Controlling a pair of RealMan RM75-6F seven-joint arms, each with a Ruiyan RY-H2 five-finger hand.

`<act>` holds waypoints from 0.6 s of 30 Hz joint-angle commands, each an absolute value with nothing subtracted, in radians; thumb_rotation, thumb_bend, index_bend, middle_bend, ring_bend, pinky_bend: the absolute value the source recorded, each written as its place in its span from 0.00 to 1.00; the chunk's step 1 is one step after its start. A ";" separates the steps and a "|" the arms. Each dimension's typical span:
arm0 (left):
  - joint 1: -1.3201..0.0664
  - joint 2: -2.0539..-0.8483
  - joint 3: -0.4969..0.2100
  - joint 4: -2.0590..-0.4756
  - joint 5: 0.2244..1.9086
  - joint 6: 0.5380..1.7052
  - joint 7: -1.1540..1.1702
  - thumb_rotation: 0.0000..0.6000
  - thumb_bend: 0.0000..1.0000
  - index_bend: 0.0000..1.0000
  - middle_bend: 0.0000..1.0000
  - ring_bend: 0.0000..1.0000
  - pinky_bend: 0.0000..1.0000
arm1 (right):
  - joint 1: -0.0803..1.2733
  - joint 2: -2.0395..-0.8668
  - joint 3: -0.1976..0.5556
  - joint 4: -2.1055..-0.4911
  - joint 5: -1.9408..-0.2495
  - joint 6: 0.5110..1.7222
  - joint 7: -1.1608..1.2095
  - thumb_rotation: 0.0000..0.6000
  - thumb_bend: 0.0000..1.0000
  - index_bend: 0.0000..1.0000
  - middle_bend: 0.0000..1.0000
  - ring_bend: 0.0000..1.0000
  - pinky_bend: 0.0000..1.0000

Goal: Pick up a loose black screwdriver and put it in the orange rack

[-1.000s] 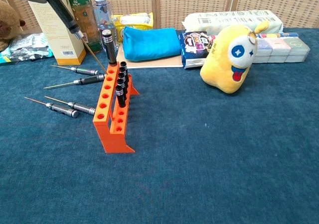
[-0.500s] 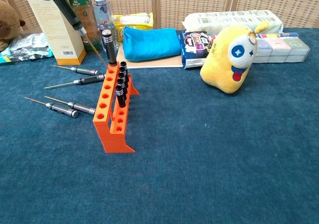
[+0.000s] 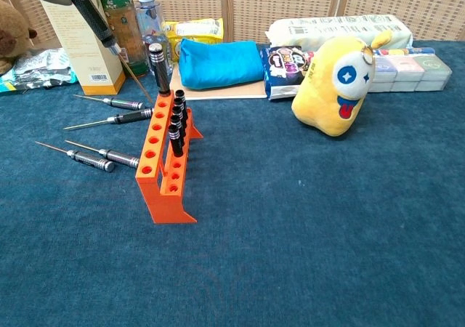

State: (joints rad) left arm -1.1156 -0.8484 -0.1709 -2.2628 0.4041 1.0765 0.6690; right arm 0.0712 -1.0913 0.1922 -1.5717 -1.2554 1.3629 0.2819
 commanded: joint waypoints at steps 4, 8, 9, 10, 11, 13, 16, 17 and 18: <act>-1.124 -0.859 -0.170 -2.251 0.401 1.077 0.675 1.00 0.34 0.59 1.00 1.00 0.99 | 0.072 -1.092 0.194 -1.570 -1.252 1.362 0.279 1.00 0.09 0.01 0.15 0.13 0.07; -1.130 -0.867 -0.170 -2.246 0.397 1.087 0.682 1.00 0.34 0.59 1.00 1.00 0.99 | 0.072 -1.092 0.194 -1.569 -1.251 1.360 0.280 1.00 0.09 0.01 0.15 0.13 0.07; -1.131 -0.869 -0.170 -2.245 0.395 1.088 0.683 1.00 0.34 0.59 1.00 1.00 0.99 | 0.072 -1.093 0.195 -1.569 -1.251 1.360 0.280 1.00 0.09 0.01 0.15 0.13 0.07; -1.134 -0.871 -0.170 -2.242 0.391 1.088 0.685 1.00 0.34 0.59 1.00 1.00 0.99 | 0.072 -1.093 0.195 -1.569 -1.250 1.359 0.279 1.00 0.09 0.01 0.15 0.13 0.07; -1.137 -0.874 -0.170 -2.239 0.388 1.087 0.688 1.00 0.34 0.59 1.00 1.00 0.99 | 0.073 -1.094 0.194 -1.569 -1.250 1.358 0.279 1.00 0.09 0.01 0.15 0.13 0.07; -1.142 -0.883 -0.169 -2.233 0.380 1.090 0.693 1.00 0.34 0.59 1.00 1.00 0.99 | 0.073 -1.094 0.194 -1.569 -1.250 1.357 0.279 1.00 0.09 0.01 0.15 0.13 0.07; -1.149 -0.892 -0.167 -2.229 0.372 1.095 0.703 1.00 0.34 0.59 1.00 1.00 0.99 | 0.073 -1.095 0.195 -1.568 -1.249 1.357 0.278 1.00 0.09 0.01 0.15 0.13 0.07; -1.151 -0.895 -0.167 -2.227 0.368 1.096 0.704 1.00 0.34 0.59 1.00 1.00 0.99 | 0.073 -1.094 0.195 -1.568 -1.248 1.357 0.279 1.00 0.09 0.01 0.15 0.13 0.07; -1.154 -0.898 -0.167 -2.226 0.365 1.098 0.707 1.00 0.34 0.59 1.00 1.00 0.99 | 0.073 -1.094 0.196 -1.568 -1.247 1.357 0.280 1.00 0.10 0.01 0.15 0.13 0.07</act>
State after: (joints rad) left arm -1.1518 -0.8964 -0.1672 -2.2271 0.3671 1.0963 0.7049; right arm 0.0727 -1.0941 0.1959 -1.5677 -1.2472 1.3569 0.2797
